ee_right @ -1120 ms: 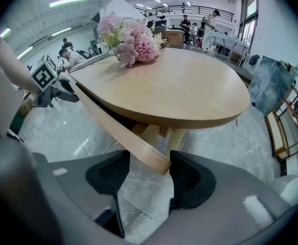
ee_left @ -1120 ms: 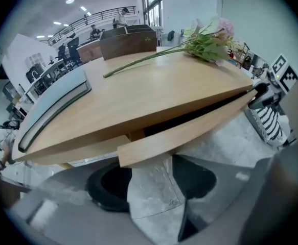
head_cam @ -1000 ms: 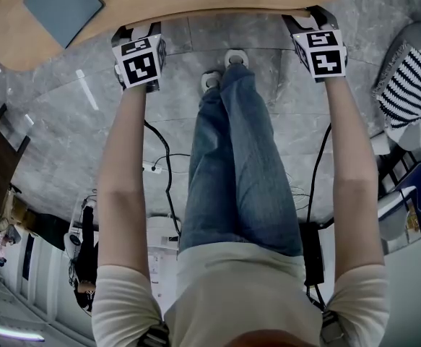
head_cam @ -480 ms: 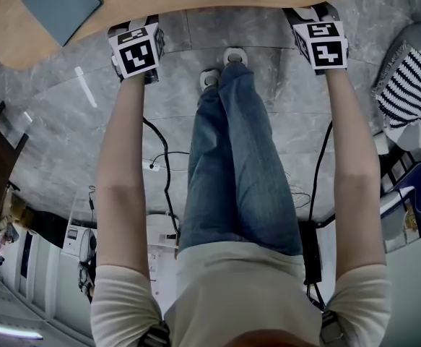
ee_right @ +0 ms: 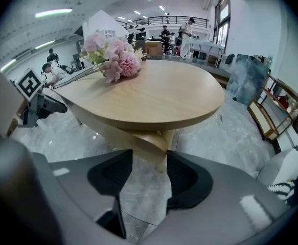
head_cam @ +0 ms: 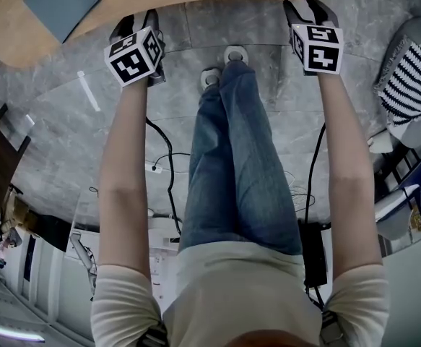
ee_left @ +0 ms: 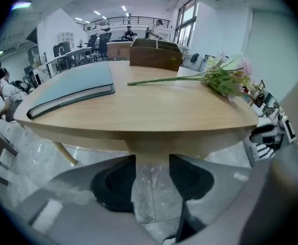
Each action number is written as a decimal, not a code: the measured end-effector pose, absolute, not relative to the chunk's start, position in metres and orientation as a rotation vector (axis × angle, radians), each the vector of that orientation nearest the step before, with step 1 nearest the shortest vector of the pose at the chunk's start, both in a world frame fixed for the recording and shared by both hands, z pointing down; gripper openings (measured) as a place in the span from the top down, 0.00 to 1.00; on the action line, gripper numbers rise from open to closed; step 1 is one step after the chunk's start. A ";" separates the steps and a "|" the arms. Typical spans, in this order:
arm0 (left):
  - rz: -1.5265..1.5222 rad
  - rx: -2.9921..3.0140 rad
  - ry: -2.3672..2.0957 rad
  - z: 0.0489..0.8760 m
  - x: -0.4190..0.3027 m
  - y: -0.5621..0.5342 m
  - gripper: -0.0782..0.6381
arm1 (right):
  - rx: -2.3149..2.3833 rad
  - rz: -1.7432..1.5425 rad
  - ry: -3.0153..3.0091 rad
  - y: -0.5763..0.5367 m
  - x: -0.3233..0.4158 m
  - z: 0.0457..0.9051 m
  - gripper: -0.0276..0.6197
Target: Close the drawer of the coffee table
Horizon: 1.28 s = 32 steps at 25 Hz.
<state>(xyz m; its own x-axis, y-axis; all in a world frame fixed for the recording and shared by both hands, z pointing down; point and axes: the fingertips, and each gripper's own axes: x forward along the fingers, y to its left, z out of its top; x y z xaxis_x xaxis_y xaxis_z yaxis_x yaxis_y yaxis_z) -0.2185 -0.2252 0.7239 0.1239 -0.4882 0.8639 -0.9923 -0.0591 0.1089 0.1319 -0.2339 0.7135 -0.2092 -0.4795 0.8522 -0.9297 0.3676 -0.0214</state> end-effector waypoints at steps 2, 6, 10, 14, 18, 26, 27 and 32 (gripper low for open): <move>0.834 1.681 -1.457 0.718 -0.212 -0.219 0.62 | 1.275 0.725 -1.836 -0.226 0.132 0.708 0.63; 0.784 1.723 -1.462 0.703 -0.198 -0.202 0.76 | 1.341 0.744 -1.860 -0.208 0.121 0.692 0.75; 0.693 1.726 -1.465 0.683 -0.185 -0.185 0.89 | 1.393 0.758 -1.902 -0.190 0.104 0.669 0.88; 0.632 1.746 -1.436 0.657 -0.169 -0.166 0.89 | 1.439 0.800 -1.939 -0.172 0.086 0.637 0.96; 0.602 1.781 -1.425 0.621 -0.157 -0.148 0.89 | 1.464 0.803 -2.008 -0.153 0.065 0.594 0.96; 0.512 1.811 -1.408 0.536 -0.150 -0.110 0.89 | 1.503 0.819 -2.102 -0.108 0.042 0.499 0.96; 0.497 1.808 -1.404 0.525 -0.149 -0.105 0.89 | 1.509 0.828 -2.112 -0.102 0.040 0.486 0.96; 0.456 1.857 -1.385 0.463 -0.142 -0.089 0.89 | 1.485 0.807 -2.203 -0.083 0.030 0.421 0.96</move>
